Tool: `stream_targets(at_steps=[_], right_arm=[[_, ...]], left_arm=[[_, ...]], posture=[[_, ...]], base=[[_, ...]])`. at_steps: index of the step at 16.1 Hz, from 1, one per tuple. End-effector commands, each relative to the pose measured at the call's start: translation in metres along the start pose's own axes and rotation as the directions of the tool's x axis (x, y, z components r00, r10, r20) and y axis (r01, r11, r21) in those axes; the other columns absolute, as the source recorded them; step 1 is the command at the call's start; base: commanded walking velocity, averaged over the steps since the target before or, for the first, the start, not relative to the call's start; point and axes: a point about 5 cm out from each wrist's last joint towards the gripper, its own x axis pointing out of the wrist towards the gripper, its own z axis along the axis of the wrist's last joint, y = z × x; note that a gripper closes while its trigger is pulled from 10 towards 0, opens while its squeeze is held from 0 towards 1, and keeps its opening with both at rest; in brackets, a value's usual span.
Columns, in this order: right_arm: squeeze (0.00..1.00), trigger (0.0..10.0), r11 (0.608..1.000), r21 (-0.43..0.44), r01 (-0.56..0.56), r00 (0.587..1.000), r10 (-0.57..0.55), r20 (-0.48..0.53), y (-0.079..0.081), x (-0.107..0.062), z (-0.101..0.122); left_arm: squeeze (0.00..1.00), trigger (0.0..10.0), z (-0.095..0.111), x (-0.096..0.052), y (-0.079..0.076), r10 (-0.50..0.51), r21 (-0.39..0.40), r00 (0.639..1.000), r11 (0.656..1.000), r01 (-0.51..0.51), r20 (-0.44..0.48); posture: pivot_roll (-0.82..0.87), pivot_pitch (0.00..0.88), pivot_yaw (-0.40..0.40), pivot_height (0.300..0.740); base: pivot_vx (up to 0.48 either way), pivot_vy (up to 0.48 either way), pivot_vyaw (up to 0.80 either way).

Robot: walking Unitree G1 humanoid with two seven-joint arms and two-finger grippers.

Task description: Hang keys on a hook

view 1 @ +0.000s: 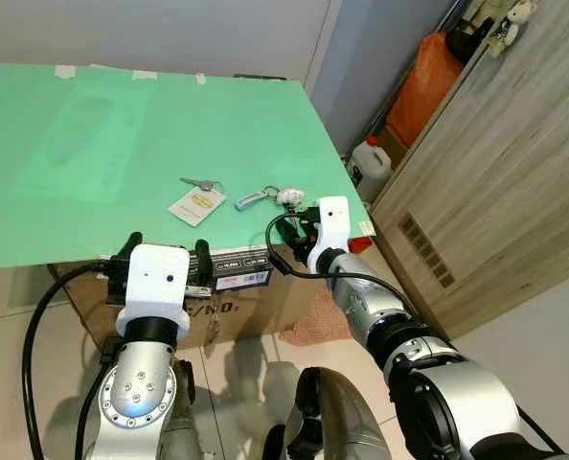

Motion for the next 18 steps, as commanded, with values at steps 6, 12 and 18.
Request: stream_targets(at_steps=[6,12,18], right_arm=[[0.0,0.0,0.993,0.094,-0.075,0.997,0.075,0.012,0.028,0.007,0.0],[0.0,0.0,0.984,0.133,-0.118,0.988,0.102,0.119,0.028,0.011,0.029],[0.0,0.0,0.968,0.116,-0.221,0.913,0.163,0.373,0.039,0.013,0.112]], left_arm=[[0.0,10.0,0.001,0.007,-0.005,-0.025,-0.006,0.999,1.0,0.025,0.024],[0.0,10.0,0.004,0.017,-0.01,-0.045,-0.004,0.998,0.999,0.045,0.049],[0.0,10.0,0.004,0.021,-0.013,-0.057,-0.01,0.996,0.998,0.058,0.066]], posture=[[0.34,0.086,-0.226,0.601],[0.31,0.067,-0.213,0.601],[0.29,0.045,-0.206,0.601]], base=[[0.0,0.0,0.0],[0.0,0.0,0.0],[0.0,0.0,0.0]])
